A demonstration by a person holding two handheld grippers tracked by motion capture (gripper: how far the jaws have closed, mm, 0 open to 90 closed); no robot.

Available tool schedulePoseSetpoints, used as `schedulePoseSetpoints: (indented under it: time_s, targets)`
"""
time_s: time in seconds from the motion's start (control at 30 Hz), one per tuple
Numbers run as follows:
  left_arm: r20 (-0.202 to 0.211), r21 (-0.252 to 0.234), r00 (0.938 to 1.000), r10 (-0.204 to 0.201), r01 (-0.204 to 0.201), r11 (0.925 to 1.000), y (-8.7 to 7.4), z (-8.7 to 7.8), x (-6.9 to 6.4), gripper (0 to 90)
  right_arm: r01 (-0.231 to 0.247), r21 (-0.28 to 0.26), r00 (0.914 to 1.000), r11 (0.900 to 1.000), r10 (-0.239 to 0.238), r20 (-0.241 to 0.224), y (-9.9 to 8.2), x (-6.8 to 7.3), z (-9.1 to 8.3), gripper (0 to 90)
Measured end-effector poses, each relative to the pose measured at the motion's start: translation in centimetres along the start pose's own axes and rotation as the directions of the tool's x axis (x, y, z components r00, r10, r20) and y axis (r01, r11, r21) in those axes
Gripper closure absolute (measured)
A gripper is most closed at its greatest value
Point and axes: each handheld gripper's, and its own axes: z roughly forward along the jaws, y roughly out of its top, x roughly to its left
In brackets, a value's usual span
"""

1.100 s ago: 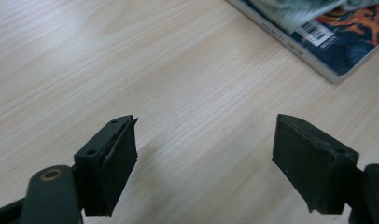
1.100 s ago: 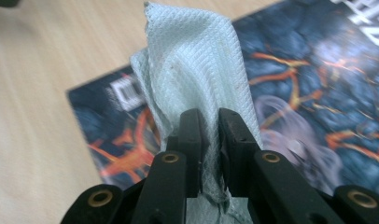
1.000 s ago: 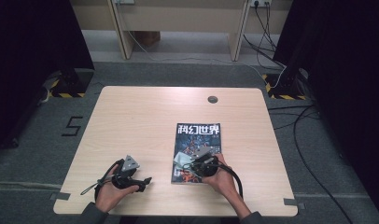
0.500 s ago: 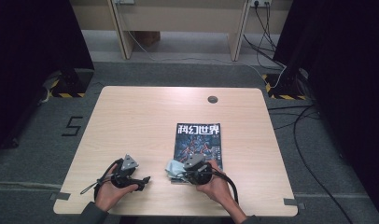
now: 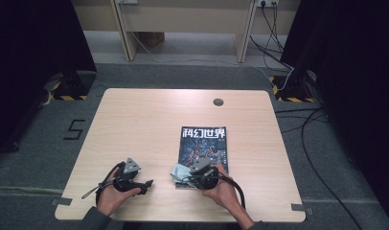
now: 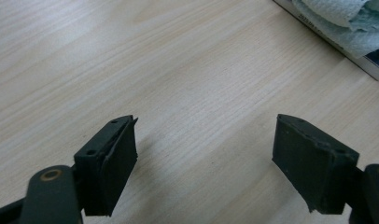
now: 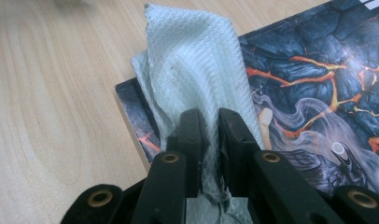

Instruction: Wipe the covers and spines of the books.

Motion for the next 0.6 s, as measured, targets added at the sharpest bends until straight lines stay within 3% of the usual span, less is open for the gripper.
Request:
schedulePoseSetpoints:
  time_s: [0.13,0.33,0.47,0.6]
  targets:
    - [-0.005,-0.003,1.0,-0.003,0.003,1.0,0.0,0.0,0.1,21.2,-0.011,-0.009,0.9994,0.9999,0.011,-0.032,-0.1,0.3,-0.1,80.4]
    - [0.001,0.0,1.0,-0.002,0.002,1.0,0.0,0.1,0.0,21.2,0.019,-0.01,0.998,0.9998,-0.019,-0.061,0.4,1.4,0.1,80.4]
    - [0.003,-0.001,1.0,-0.003,0.003,1.0,0.1,0.1,0.0,21.2,0.008,-0.01,0.9975,0.9999,-0.009,-0.07,0.3,1.2,0.1,80.5]
    - [0.005,0.001,1.0,0.001,-0.001,1.0,0.0,0.0,-0.1,21.2,-0.004,-0.005,0.9988,1.0,0.004,-0.049,-0.2,0.3,-0.3,80.5]
